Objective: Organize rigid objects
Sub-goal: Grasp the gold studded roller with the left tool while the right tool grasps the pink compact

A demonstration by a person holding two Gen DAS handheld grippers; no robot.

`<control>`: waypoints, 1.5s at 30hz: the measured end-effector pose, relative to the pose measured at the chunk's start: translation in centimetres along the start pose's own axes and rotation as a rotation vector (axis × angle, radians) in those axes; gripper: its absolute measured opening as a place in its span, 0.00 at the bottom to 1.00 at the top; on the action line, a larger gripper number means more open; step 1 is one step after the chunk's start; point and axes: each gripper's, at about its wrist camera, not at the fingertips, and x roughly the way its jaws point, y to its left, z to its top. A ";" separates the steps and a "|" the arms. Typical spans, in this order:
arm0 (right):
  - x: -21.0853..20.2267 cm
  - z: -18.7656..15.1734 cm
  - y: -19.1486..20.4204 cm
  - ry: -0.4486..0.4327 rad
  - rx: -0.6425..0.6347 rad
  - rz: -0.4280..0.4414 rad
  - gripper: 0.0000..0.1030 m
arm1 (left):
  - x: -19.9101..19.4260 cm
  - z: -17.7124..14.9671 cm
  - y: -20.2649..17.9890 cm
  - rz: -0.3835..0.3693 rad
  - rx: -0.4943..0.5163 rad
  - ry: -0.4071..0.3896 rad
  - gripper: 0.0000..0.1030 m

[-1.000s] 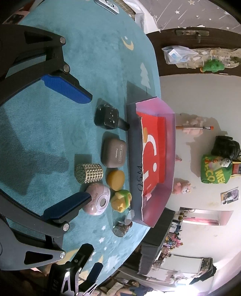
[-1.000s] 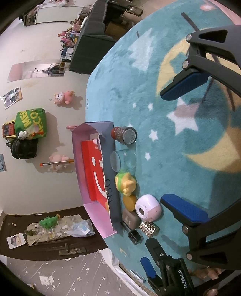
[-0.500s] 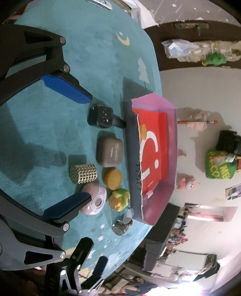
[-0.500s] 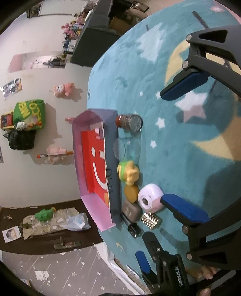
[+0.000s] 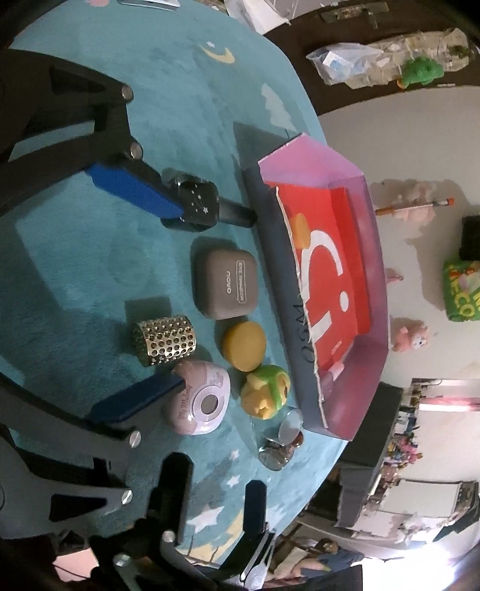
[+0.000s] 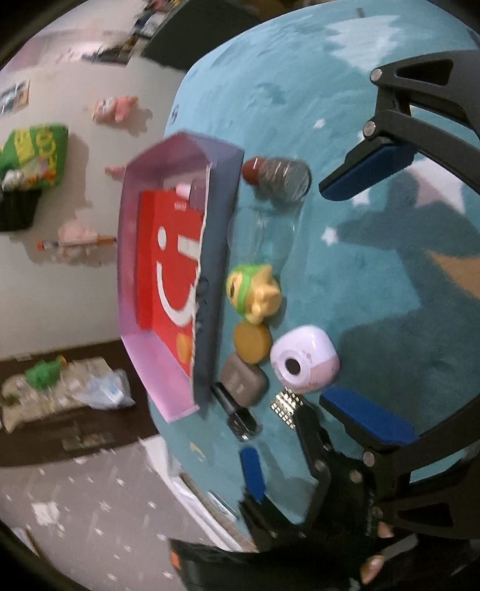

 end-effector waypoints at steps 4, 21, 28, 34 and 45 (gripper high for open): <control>0.6 0.4 0.7 0.027 -0.053 0.021 0.99 | 0.7 0.4 -0.1 -0.026 0.029 0.026 0.67; 3.9 1.6 2.4 0.121 -0.142 0.087 0.78 | 2.0 0.7 1.1 -0.119 0.049 0.083 0.43; 4.2 1.6 3.1 0.123 -0.167 0.125 0.57 | 2.3 1.0 0.9 -0.185 0.040 0.083 0.27; 3.6 1.5 2.9 0.103 -0.136 0.149 0.49 | 1.6 1.2 0.4 -0.179 0.050 0.057 0.24; 0.9 2.0 1.3 0.025 -0.050 0.112 0.49 | 0.2 1.7 0.7 -0.175 0.014 0.009 0.23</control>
